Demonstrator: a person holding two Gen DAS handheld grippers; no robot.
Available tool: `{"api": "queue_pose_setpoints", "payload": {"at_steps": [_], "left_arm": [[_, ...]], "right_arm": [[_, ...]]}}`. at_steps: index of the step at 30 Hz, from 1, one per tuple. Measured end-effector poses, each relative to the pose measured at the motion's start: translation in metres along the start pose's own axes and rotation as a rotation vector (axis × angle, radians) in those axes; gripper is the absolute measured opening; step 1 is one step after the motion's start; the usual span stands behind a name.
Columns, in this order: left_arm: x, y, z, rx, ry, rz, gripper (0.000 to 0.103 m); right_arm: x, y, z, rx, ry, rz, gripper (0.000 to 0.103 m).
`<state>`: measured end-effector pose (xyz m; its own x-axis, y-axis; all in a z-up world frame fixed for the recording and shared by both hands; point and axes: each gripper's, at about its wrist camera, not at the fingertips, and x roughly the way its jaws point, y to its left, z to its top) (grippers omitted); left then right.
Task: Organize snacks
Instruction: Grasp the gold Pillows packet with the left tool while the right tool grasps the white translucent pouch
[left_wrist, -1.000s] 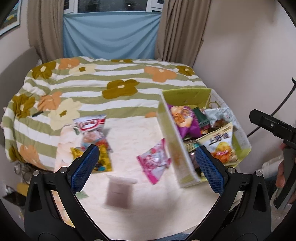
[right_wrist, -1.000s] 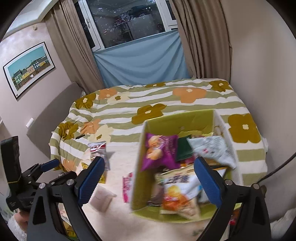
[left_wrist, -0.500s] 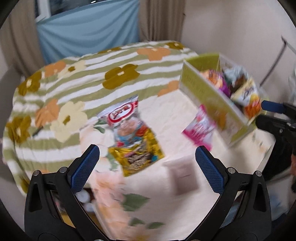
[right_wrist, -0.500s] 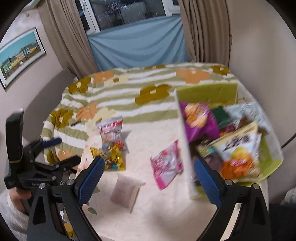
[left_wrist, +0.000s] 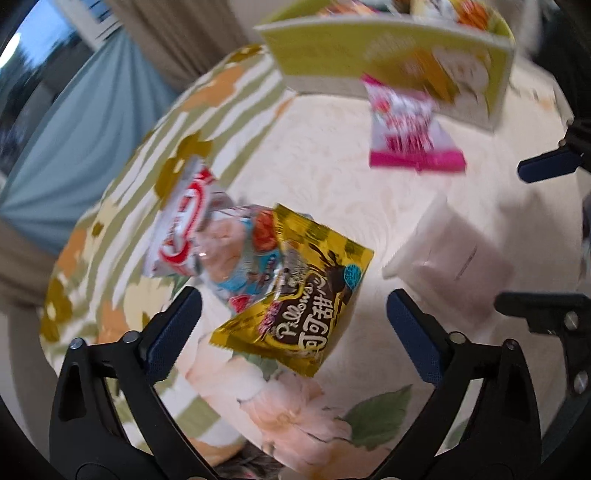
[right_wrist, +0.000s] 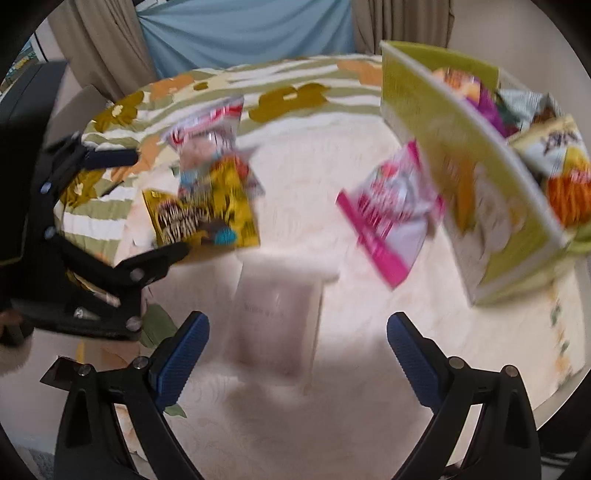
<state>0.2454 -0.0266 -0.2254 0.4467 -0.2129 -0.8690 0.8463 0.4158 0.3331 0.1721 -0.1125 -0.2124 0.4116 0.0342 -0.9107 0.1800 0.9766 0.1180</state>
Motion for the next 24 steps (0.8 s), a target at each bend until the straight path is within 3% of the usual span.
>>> {"api": "queue_pose_setpoints", "payload": {"at_steps": [5, 9, 11, 13, 24], "left_arm": [[0.024, -0.011, 0.003, 0.074, 0.023, -0.014, 0.082], [0.040, -0.014, 0.004, 0.090, 0.067, -0.018, 0.078], [0.051, -0.012, 0.002, 0.076, 0.100, -0.031, 0.060], [0.056, -0.010, 0.000, 0.060, 0.127, -0.045, 0.050], [0.053, 0.000, -0.018, -0.061, 0.165, -0.094, 0.045]], "right_arm": [[0.012, 0.008, -0.011, 0.000, 0.011, -0.018, 0.096], [0.021, 0.009, -0.012, 0.007, 0.018, -0.018, 0.096], [0.025, 0.008, -0.012, 0.015, 0.023, -0.008, 0.096], [0.031, 0.010, -0.012, 0.021, 0.026, -0.001, 0.096], [0.048, 0.012, -0.007, 0.003, 0.041, 0.004, 0.095]]}}
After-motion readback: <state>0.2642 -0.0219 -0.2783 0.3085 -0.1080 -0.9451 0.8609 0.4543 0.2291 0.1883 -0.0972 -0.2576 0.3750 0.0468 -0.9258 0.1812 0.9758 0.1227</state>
